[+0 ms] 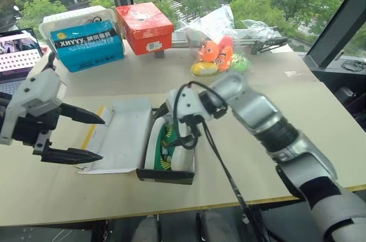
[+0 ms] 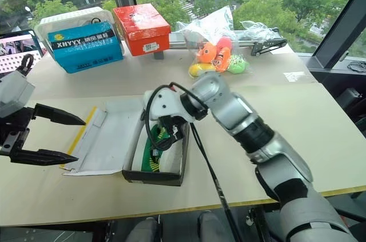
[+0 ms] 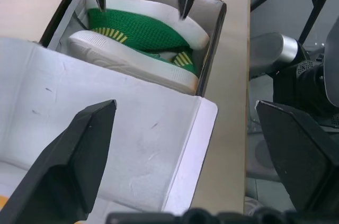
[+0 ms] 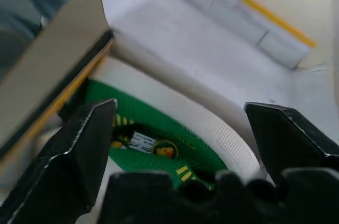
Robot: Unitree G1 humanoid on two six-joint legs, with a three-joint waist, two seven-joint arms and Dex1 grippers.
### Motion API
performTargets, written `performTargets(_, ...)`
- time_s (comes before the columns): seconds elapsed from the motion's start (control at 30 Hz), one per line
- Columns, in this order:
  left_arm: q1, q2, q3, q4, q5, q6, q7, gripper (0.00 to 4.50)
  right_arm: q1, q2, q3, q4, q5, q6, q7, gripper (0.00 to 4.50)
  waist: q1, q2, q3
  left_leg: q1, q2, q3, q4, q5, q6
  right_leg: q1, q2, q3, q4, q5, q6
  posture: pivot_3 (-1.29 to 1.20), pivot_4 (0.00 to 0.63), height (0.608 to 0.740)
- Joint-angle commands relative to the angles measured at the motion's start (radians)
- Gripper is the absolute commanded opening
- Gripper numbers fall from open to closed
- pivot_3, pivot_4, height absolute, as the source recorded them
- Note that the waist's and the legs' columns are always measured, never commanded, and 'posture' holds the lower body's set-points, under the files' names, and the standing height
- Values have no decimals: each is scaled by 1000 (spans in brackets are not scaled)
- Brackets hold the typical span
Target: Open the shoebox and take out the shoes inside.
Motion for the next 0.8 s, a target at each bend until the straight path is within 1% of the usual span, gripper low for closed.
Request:
performTargets(0.03, 20, 12, 61, -18, 10, 11, -1, 4500, -72, 38, -13, 155, -60, -171, 21, 4416, 1, 0, 0, 0, 0, 0, 0, 0, 0, 0, 0, 0, 0, 0, 0, 0, 150, 740)
performTargets(0.17, 65, 1, 122, -55, 14, 47, 4, 4500, -137, 114, -8, 387, -126, -331, 18, 4416, 1, 0, 0, 0, 0, -1, 0, 0, 0, 0, 0, 0, 0, 0, 0, 0, 150, 740)
performTargets(0.27, 87, -3, 165, -76, 9, 76, 2, 4500, -151, 142, -9, 474, -145, -399, 47, 4416, 1, 0, 0, 0, 0, -1, 0, 0, 0, 0, 0, 0, 0, 0, 0, 0, 150, 740)
performTargets(0.47, 122, -12, 221, -117, 6, 115, 8, 4500, -166, 203, -6, 616, -204, -513, 38, 4416, 0, 0, 0, 1, 0, -1, 0, 0, 0, 1, 0, 0, 1, 0, -1, 0, 150, 740)
performTargets(0.57, 131, -16, 237, -130, 4, 129, 9, 4500, -159, 221, -13, 643, -219, -544, 36, 3679, 0, 0, 0, 2, 0, -1, 0, 0, 0, 2, 1, 0, 1, 0, -1, 0, 150, 740)
performTargets(0.63, 136, -17, 240, -130, 6, 129, 9, 4500, -156, 229, -22, 651, -230, -566, 25, 2933, 0, 0, 0, 2, 0, -2, 0, 0, 0, 2, 1, 0, 1, 0, -1, 0, 150, 740)
performTargets(0.7, 136, -18, 239, -130, 5, 128, 12, 4500, -153, 234, -32, 646, -239, -586, 14, 2320, -1, 0, 0, 2, 0, -2, 0, 0, 0, 2, 1, 0, 0, 0, -1, 0, 150, 740)
performTargets(0.77, 131, -16, 228, -125, 2, 122, 16, 4500, -149, 234, -41, 624, -251, -623, -12, 1568, -3, 0, 0, 2, 0, -2, 0, 0, -1, 2, 1, 0, 1, 1, -1, 0, 150, 740)
performTargets(0.8, 128, -16, 224, -124, -1, 121, 18, 4500, -147, 232, -45, 612, -257, -639, -25, 1322, -3, 0, 0, 2, 1, -2, 0, 0, -1, 2, 1, 0, 1, 1, -1, 0, 150, 740)
